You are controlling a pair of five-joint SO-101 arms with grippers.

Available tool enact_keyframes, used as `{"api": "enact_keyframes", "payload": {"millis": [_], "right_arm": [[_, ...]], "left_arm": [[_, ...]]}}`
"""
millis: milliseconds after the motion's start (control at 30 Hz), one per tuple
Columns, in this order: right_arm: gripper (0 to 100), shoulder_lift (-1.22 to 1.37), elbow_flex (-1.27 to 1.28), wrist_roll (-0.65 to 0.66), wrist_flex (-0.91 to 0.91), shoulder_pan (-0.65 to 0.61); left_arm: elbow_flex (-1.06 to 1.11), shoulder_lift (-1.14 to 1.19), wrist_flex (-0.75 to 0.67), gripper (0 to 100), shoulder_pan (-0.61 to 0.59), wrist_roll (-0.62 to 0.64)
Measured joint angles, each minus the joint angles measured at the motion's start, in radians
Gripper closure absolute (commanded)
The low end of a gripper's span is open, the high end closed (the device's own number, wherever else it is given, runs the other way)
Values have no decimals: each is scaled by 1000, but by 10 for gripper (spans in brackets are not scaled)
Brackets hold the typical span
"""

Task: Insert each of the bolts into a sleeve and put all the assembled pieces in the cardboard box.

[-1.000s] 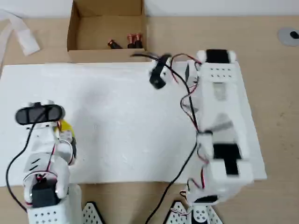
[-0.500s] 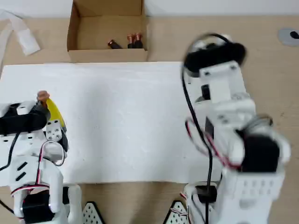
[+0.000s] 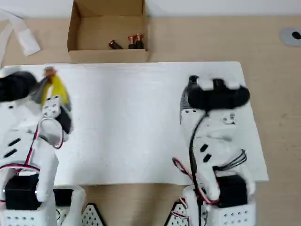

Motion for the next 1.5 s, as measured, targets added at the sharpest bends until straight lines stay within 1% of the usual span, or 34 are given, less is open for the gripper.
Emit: {"api": "enact_keyframes", "payload": {"millis": [67,133,233,300,433,567,700,800,1000,1100,1233,1433,1500], "right_arm": [[988,-92,126,6,-103,-20],[988,-178,250,66,-158,-64],[988,-304,414,140,-207,-157],[988,-334,489,173,-229,-221],[988,-334,554,201,-269,-319],[988,-334,582,203,-319,-382],[988,-334,598,203,-358,-430],[988,-334,598,203,-361,-465],[988,-334,605,203,-362,-557],[988,-334,605,164,-364,-585],[988,-334,605,121,-364,-586],[988,-336,605,117,-364,-589],[989,-336,605,117,-364,-589]], "left_arm": [[-57,25,21,994,95,0],[-107,43,28,994,172,0],[-170,66,28,994,207,0],[-210,78,28,994,219,2],[-264,92,28,994,241,2],[-269,114,66,994,322,-6],[-265,137,89,994,387,-77],[-239,138,89,994,391,-101],[-176,138,89,991,400,-106],[-150,138,81,991,404,-104],[-68,140,-14,991,404,-49],[20,135,-129,992,404,89],[63,107,-166,993,404,118]]}}
